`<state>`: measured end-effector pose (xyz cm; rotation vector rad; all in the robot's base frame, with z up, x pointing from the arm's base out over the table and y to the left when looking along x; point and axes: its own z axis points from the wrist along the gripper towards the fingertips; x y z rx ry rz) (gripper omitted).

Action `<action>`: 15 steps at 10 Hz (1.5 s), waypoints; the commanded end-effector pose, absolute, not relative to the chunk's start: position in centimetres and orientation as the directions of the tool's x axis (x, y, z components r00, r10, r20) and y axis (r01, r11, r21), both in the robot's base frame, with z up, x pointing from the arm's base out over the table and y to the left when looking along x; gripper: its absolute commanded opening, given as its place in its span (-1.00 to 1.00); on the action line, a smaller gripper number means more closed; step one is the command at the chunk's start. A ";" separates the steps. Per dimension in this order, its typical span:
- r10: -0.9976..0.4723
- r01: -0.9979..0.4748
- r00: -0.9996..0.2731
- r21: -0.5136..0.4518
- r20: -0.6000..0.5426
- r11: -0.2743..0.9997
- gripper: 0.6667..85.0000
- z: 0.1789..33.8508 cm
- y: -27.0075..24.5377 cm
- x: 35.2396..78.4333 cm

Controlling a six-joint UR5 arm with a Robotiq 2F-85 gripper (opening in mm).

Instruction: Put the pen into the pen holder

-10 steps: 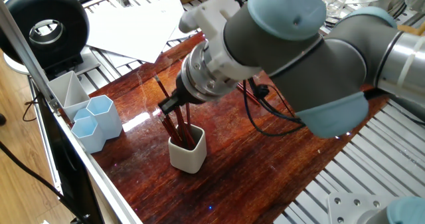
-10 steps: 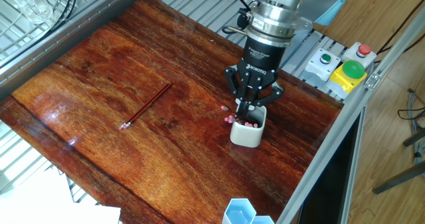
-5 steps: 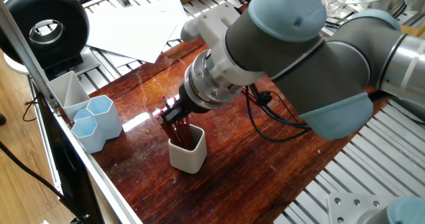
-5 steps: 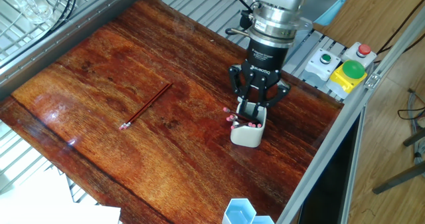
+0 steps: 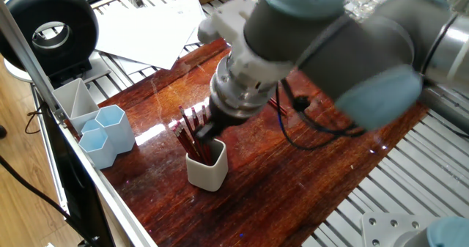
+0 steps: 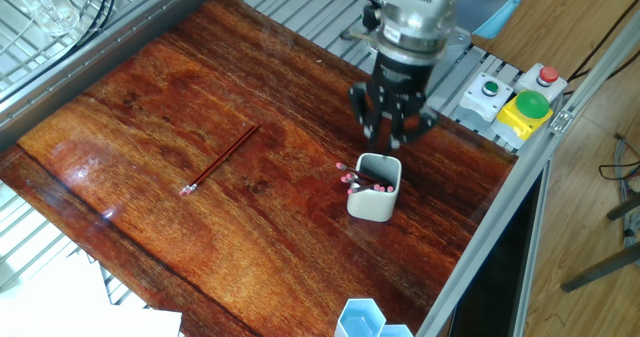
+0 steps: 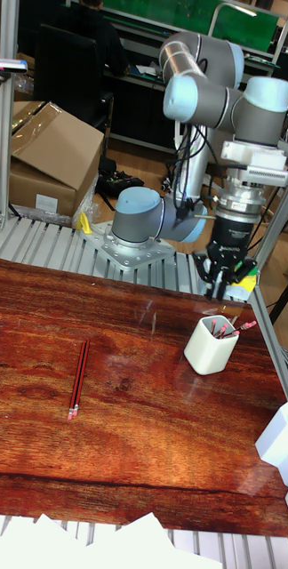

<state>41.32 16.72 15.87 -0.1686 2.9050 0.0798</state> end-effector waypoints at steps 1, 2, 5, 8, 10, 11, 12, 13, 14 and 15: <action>-0.176 -0.175 -0.978 -0.024 -0.110 0.984 -0.45 16.9 12.2 39.4; -0.198 -0.193 -0.975 -0.061 -0.101 0.979 -0.49 16.1 10.3 40.2; -0.224 -0.220 -0.974 -0.091 -0.035 0.971 -0.76 10.9 3.0 42.0; -0.227 -0.215 -0.973 -0.174 -0.049 0.961 -0.99 4.0 -1.8 46.2; -0.178 -0.169 -0.983 -0.160 -0.041 0.973 -0.99 1.2 -0.7 47.0; -0.157 -0.151 -0.986 -0.118 -0.047 0.982 -0.99 1.0 0.4 46.9; -0.155 -0.151 -0.987 -0.088 -0.042 0.985 -0.99 0.9 1.2 46.6; -0.131 -0.129 -0.991 -0.044 -0.024 0.991 -0.99 0.8 2.2 46.0; -0.104 -0.103 -0.995 -0.033 -0.012 0.994 -0.99 0.8 2.4 45.6; -0.070 -0.070 -0.997 -0.032 -0.012 0.997 -0.99 0.8 2.4 45.6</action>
